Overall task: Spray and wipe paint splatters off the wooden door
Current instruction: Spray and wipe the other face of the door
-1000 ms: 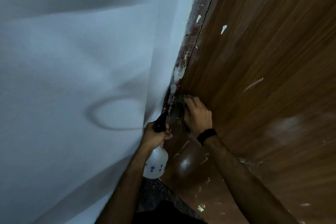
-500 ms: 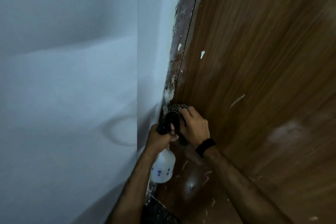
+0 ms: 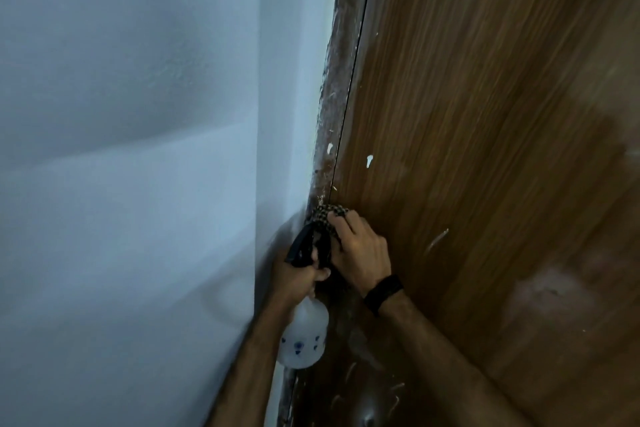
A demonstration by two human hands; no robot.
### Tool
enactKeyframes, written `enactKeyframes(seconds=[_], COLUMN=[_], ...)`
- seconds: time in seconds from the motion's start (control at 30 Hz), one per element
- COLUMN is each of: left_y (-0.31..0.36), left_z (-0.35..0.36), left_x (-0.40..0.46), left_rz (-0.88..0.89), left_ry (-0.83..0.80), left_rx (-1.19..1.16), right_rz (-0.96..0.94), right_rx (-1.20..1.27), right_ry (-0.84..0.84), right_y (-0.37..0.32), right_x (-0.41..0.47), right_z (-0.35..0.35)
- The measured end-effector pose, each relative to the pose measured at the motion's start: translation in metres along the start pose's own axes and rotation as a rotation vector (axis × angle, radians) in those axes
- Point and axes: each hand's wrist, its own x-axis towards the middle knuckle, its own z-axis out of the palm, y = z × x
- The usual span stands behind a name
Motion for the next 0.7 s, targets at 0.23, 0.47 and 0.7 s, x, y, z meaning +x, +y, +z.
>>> enactKeyframes(seconds=[0.23,0.47,0.7], left_y=[0.038,0.060,0.097], left_z=[0.001,0.008,0.012], left_x=[-0.011,-0.025,-0.036], left_rz=[0.162,0.159,0.249], left_ry=[-0.049,-0.062,-0.091], left_rx=[-0.041,-0.045,-0.052], right_rz=[0.082,0.026,0.054], right_rx=[0.022,0.020,0.050], right_ry=[0.239,0.003,0.116], right_y=[-0.004,-0.001,0.000], right_x=[0.075,0.035,0.076], right_z=[-0.043,-0.030,-0.064])
